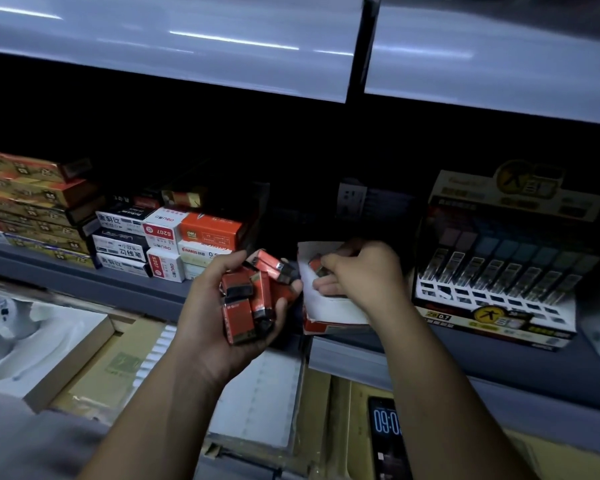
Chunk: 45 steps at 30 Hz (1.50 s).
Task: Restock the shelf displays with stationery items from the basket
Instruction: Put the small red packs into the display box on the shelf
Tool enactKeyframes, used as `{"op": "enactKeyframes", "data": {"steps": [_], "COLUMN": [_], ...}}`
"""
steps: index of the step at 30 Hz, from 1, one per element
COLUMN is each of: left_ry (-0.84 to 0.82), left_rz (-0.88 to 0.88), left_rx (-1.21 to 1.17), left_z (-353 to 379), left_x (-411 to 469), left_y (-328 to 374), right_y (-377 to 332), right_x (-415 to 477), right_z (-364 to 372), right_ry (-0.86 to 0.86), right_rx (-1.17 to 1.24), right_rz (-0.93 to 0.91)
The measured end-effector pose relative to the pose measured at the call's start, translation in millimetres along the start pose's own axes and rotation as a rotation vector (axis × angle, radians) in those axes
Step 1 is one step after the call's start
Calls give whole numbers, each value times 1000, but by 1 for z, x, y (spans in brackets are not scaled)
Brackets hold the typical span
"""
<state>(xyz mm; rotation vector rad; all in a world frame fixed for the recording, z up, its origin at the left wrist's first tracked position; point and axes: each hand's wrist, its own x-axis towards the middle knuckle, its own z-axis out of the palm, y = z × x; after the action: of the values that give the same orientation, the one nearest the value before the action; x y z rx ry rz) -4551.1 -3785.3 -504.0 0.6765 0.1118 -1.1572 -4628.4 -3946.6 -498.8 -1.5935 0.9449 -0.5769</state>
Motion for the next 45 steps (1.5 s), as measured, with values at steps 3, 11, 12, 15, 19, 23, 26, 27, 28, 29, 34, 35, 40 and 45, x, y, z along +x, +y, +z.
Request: {"op": "enactKeyframes", "data": {"steps": [3,11,12,15,19,23,26,27,28,29,34,35,40,45], "left_ry": [-11,-7,-5,22,47,72,59,51,43,37,106,115,126,115], "left_rz": [23,18,21,37,48,29,14,9,5,4,45,44,54,68], "left_rx": [-3,-10,-9,15,0,-7,-3,-3,0,7,33,22,32,44], "left_z": [-1,-3,-3,-3,-9,-13,-14,-14,-14,-13,-7,-6,-4,-5], "left_x": [0,-2,-2,-8,-15,-19,-19,-19,-19,-19,-18,-18,-16,-13], "left_y": [0,1,1,2,7,8,7,7,7,6,6,6,4,3], "right_y": [6,17,16,14,17,21,24,23,21,17,-2,-2,3,4], "right_x": [2,1,-3,-16,-25,-24,-20,-20,-21,-23,-38,-39,-39,-39], "right_z": [3,24,27,29,31,31,30,30,30,29,24,23,21,19], "right_ry": [7,37,26,-17,-26,-54,-63,-66,-63,-59,-308,-344,-305,-286], "right_rx": [-91,-343,-367,-401,-399,-447,-485,-505,-508,-477,-182,-193,-211,-216], "right_rz": [-28,-181,-193,-233,-240,-238,-232,-256,-289,-332,-502,-512,-577,-574]}}
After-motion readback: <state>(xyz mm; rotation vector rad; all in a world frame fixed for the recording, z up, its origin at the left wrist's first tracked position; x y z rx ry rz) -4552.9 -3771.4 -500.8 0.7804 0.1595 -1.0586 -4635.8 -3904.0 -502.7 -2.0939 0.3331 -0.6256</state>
